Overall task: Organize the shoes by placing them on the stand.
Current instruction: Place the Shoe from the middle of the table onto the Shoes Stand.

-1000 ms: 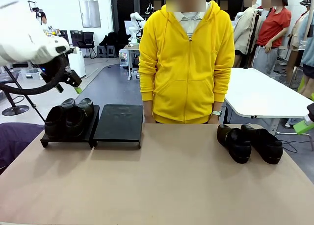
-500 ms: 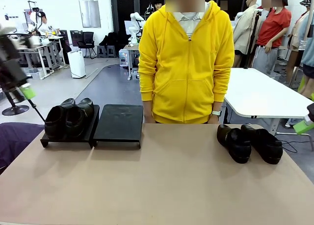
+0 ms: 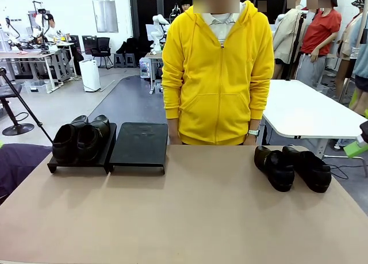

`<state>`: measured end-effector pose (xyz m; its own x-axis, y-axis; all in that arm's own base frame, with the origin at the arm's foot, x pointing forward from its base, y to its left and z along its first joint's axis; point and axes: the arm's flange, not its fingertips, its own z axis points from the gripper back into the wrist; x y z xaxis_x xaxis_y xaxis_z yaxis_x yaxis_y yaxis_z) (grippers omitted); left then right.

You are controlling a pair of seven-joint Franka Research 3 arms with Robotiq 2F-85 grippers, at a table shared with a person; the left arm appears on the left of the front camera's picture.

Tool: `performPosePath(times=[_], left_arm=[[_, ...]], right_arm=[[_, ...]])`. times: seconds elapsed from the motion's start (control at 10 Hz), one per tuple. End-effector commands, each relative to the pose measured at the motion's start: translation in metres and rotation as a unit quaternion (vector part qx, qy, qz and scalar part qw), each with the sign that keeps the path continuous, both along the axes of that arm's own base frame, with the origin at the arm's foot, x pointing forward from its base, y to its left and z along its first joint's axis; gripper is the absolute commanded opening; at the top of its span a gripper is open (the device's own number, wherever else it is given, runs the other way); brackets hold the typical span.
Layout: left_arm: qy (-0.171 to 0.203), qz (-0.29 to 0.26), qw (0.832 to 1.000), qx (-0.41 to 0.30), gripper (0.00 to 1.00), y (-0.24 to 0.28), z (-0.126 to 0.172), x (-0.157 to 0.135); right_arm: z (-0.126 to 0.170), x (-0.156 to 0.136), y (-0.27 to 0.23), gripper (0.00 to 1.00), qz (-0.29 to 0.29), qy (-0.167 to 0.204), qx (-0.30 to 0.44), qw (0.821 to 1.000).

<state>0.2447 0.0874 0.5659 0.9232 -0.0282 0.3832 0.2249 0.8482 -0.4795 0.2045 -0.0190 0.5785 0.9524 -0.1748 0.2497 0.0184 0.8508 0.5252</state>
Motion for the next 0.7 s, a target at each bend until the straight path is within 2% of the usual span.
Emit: performPosePath(times=[0.0,0.6], left_arm=[[0.013,-0.026,0.999,0.018,1.0,-0.0163,0.0084,0.0117],[0.013,-0.026,0.999,0.018,1.0,-0.0163,0.0084,0.0117]], right_arm=[[0.0017,-0.0008,-0.0014,1.0,0.005,-0.004,0.007,1.0],[0.0017,-0.0008,-0.0014,1.0,0.005,-0.004,0.007,1.0]])
